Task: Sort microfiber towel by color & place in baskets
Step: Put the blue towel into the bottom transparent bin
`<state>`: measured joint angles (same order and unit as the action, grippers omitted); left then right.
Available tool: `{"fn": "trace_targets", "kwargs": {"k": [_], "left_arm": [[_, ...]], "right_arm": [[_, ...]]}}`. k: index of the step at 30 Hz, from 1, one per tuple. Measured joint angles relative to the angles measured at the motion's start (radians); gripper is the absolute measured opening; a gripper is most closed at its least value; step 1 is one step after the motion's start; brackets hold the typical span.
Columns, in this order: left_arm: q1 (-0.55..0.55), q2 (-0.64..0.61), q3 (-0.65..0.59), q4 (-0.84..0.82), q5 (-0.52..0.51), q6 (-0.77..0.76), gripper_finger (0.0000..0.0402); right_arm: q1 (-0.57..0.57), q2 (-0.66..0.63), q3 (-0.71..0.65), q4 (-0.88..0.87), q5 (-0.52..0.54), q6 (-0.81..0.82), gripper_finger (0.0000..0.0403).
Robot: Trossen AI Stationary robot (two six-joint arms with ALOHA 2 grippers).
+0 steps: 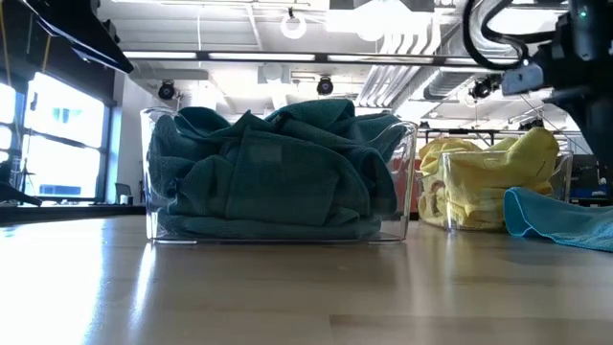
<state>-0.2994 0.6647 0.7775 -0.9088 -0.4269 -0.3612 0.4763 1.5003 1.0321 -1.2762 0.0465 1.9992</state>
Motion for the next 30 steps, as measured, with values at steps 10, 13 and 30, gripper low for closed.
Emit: {"fn": "trace_targets", "kwargs": {"k": [10, 13, 30], "left_arm": [[0.0, 0.0, 0.0, 0.0, -0.001, -0.114, 0.0135], [0.0, 0.0, 0.0, 0.003, -0.001, -0.147, 0.0135], [-0.035, 0.188, 0.034, 0.541, -0.007, -0.025, 0.0135]], "right_arm": [[0.054, 0.031, -0.236, 0.35, -0.003, 0.023, 0.0138], [0.065, 0.026, -0.316, 0.484, 0.0, 0.039, 0.0138], [0.126, 0.031, -0.116, 0.4, 0.203, -0.264, 0.0009]]}}
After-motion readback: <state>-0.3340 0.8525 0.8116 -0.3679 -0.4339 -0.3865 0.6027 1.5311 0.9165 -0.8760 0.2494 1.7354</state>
